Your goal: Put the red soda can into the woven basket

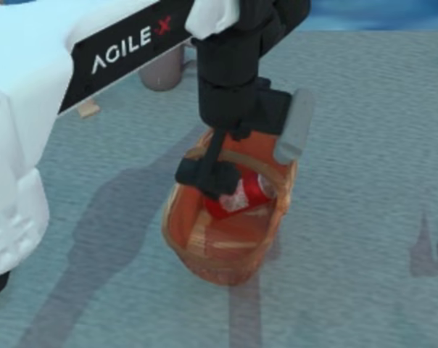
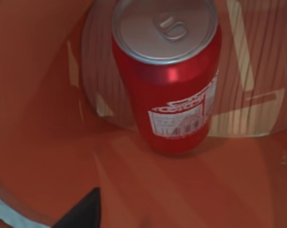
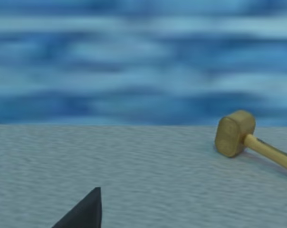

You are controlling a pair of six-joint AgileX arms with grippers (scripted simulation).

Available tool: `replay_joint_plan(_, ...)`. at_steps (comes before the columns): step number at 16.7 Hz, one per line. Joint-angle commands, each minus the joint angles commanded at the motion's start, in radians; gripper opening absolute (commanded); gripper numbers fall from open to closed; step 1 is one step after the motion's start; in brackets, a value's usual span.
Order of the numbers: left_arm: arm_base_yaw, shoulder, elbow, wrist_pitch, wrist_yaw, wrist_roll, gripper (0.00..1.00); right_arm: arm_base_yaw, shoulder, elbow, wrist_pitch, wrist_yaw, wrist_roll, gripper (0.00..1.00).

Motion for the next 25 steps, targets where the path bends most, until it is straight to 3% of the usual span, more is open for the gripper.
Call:
replay_joint_plan(1,0.000,0.000,0.000,0.000,0.000,0.000,1.00,0.000,0.000,0.000,0.000,0.000,0.000,1.00)
replay_joint_plan(14,0.000,0.000,0.000,0.000,0.000,0.000,0.02,0.000,0.000,0.000,0.000,0.000,0.000,1.00)
replay_joint_plan(25,0.000,0.000,0.000,0.000,0.000,0.000,0.00,0.000,0.000,0.000,0.000,0.000,0.000,1.00)
